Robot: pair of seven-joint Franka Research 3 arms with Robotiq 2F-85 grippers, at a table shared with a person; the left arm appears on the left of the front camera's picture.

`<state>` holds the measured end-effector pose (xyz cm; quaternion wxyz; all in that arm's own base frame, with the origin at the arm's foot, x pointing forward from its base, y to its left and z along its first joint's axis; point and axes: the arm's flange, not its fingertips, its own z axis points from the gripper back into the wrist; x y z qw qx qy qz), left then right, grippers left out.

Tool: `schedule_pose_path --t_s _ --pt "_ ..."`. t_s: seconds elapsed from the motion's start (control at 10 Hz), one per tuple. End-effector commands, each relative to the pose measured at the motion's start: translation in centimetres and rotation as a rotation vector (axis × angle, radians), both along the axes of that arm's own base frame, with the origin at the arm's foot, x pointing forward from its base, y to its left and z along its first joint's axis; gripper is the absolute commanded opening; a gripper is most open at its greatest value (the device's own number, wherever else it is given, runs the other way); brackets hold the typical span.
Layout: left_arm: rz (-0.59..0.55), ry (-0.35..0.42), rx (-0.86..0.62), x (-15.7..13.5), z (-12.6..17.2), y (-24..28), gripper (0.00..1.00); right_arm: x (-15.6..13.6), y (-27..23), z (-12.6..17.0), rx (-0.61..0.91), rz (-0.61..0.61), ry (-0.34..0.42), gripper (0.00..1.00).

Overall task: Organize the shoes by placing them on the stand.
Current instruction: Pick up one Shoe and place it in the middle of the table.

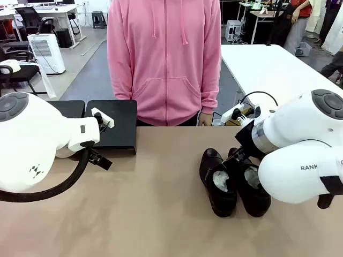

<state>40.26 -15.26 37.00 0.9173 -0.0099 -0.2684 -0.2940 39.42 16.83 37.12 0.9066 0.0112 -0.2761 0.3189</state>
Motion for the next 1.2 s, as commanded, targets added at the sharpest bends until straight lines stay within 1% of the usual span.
schedule_pose_path --t_s 0.0,1.1 --pt "0.000 0.000 0.000 0.00 0.01 0.00 1.00 0.00 0.00 0.00 0.000 0.000 0.000 1.00" --pt "0.000 0.000 0.000 0.00 0.01 0.00 1.00 0.00 0.00 0.00 0.000 0.000 0.000 1.00"
